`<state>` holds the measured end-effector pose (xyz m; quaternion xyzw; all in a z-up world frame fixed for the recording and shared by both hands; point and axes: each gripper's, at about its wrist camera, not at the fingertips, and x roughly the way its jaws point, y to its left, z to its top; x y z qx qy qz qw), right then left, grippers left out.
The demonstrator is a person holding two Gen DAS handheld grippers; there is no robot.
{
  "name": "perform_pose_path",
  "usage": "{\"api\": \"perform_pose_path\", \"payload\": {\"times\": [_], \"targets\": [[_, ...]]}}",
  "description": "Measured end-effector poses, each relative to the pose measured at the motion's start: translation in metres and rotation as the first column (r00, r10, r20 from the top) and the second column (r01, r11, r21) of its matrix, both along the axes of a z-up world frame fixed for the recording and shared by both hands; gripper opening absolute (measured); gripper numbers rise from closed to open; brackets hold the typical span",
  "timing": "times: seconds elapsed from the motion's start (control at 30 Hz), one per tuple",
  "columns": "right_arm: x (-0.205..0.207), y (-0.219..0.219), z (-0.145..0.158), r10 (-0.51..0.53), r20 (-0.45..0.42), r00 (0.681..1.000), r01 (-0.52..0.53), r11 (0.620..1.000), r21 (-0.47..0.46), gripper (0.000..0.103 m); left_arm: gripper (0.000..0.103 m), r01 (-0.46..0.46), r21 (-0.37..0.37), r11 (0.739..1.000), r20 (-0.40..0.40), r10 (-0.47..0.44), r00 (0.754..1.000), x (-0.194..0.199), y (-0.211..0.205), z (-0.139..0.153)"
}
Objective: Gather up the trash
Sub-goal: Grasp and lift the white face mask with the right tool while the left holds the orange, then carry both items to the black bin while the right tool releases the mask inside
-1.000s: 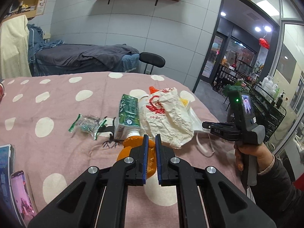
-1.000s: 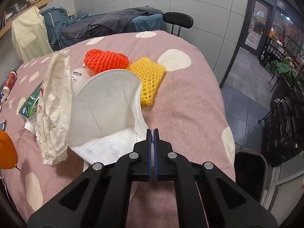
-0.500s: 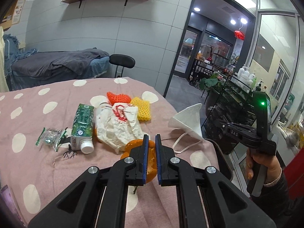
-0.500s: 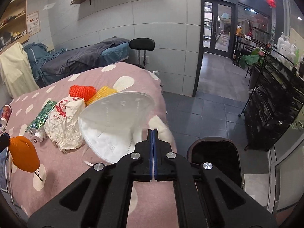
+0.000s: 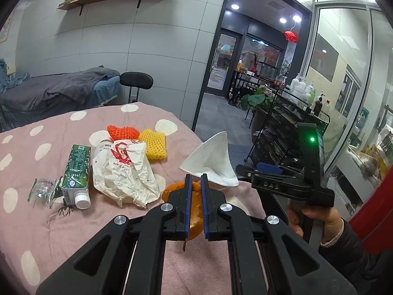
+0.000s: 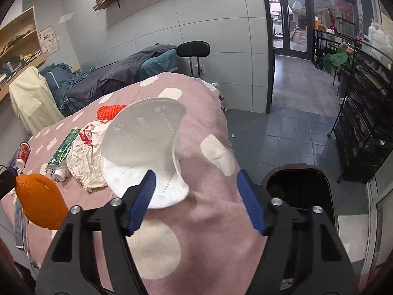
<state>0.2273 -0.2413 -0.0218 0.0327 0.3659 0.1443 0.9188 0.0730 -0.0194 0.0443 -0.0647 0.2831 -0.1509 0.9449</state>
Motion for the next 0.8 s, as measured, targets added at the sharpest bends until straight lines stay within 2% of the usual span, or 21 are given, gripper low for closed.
{"api": "perform_pose_path", "payload": {"times": [0.03, 0.13, 0.23, 0.27, 0.3, 0.33, 0.37, 0.4, 0.47, 0.57, 0.63, 0.73, 0.8], "targets": [[0.003, 0.007, -0.001, 0.027, 0.004, 1.0, -0.027, 1.0, 0.006, 0.071, 0.008, -0.001, 0.002, 1.0, 0.0, 0.001, 1.0, 0.001, 0.001, 0.0], [0.01, 0.028, -0.004, 0.112, 0.007, 0.994, -0.112, 0.993, 0.025, 0.098, 0.008, -0.006, 0.004, 1.0, 0.003, 0.006, 1.0, 0.002, 0.001, 0.002], [0.011, 0.052, -0.015, 0.154, -0.025, 0.988, -0.155, 0.984, -0.088, 0.098, 0.008, -0.009, 0.003, 1.0, -0.002, 0.009, 1.0, 0.002, 0.001, 0.0], [0.013, 0.059, -0.02, 0.147, -0.037, 0.988, -0.151, 0.977, -0.151, 0.095, 0.008, -0.009, 0.003, 1.0, -0.005, 0.009, 1.0, 0.003, 0.001, 0.0], [0.016, 0.065, -0.026, 0.125, -0.044, 0.991, -0.132, 0.969, -0.211, 0.087, 0.008, -0.008, 0.003, 1.0, -0.008, 0.008, 1.0, 0.004, 0.0, -0.001], [0.018, 0.067, -0.032, 0.126, -0.054, 0.991, -0.135, 0.966, -0.221, 0.05, 0.008, -0.006, 0.005, 1.0, -0.009, 0.006, 1.0, 0.003, -0.001, -0.002], [0.022, 0.068, -0.037, 0.142, -0.085, 0.986, -0.157, 0.967, -0.202, 0.029, 0.008, -0.005, 0.007, 1.0, -0.01, 0.005, 1.0, 0.004, -0.001, -0.002], [0.024, 0.066, -0.039, 0.137, -0.095, 0.986, -0.152, 0.971, -0.187, 0.028, 0.008, -0.004, 0.008, 1.0, -0.012, 0.004, 1.0, 0.005, -0.002, -0.002], [0.024, 0.058, -0.036, 0.117, -0.085, 0.989, -0.13, 0.978, -0.165, 0.008, 0.008, -0.001, 0.01, 1.0, -0.014, 0.001, 1.0, 0.005, -0.003, -0.002], [0.018, 0.045, -0.025, 0.106, -0.068, 0.992, -0.113, 0.988, -0.103, 0.005, 0.008, 0.008, 0.015, 1.0, -0.009, -0.008, 1.0, 0.008, -0.006, 0.0], [0.011, 0.034, -0.017, 0.063, -0.038, 0.997, -0.067, 0.991, -0.112, 0.005, 0.008, 0.021, 0.02, 1.0, -0.001, -0.021, 1.0, 0.01, -0.011, 0.003], [-0.002, 0.008, -0.005, 0.018, -0.012, 1.0, -0.019, 0.998, -0.061, 0.005, 0.008, 0.049, 0.027, 0.998, 0.015, -0.049, 0.999, 0.014, -0.021, 0.008], [-0.01, -0.01, 0.002, -0.038, 0.012, 0.999, 0.038, 0.997, -0.061, 0.005, 0.008, 0.074, 0.036, 0.997, 0.028, -0.075, 0.997, 0.017, -0.032, 0.012]]}}
